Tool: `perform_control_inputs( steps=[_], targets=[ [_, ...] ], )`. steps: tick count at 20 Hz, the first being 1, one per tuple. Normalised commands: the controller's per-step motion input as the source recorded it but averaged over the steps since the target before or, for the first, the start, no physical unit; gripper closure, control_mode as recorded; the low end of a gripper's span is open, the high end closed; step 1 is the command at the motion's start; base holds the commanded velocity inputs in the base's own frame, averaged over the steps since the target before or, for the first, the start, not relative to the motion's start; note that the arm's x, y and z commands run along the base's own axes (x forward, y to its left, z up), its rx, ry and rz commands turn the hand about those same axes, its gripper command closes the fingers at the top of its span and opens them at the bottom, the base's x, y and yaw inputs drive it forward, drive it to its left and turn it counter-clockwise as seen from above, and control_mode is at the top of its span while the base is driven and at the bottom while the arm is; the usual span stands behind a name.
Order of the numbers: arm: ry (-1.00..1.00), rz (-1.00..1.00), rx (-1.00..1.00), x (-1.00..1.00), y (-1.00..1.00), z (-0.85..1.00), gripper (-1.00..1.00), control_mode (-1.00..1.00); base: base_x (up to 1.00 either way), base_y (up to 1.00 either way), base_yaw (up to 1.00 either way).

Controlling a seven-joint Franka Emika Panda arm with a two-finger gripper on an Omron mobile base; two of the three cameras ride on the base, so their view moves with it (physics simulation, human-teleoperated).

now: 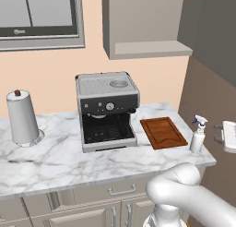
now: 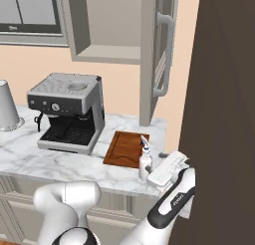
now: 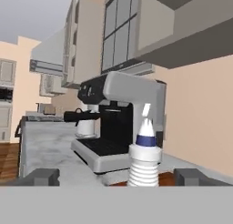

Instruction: Grab the spray bottle from the cabinet, then place it next to the cutting board for sanitizing. Then grab the dish brush from the countertop next to the sink and place it next to the cutting board.

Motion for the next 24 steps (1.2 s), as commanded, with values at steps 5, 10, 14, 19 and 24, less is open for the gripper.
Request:
perform_control_inputs(
  steps=[5,10,14,19,24],
  targets=[
    [0.0,-0.03,0.01,-0.76,0.07,0.58,-1.0,-1.0,0.0,0.0,0.0],
    [0.0,-0.08,0.0,-0.57,0.63,0.24,-1.0,-1.0,0.0,0.0,0.0],
    [0.0,-0.21,0.0,-0.18,0.72,0.38,-1.0,-1.0,0.0,0.0,0.0],
    [0.08,-0.23,0.0,-0.27,0.58,0.45,-1.0,-1.0,0.0,0.0,0.0],
    [0.1,-0.25,-0.04,-0.07,0.64,0.65,-1.0,-1.0,0.0,0.0,0.0]
  ],
)
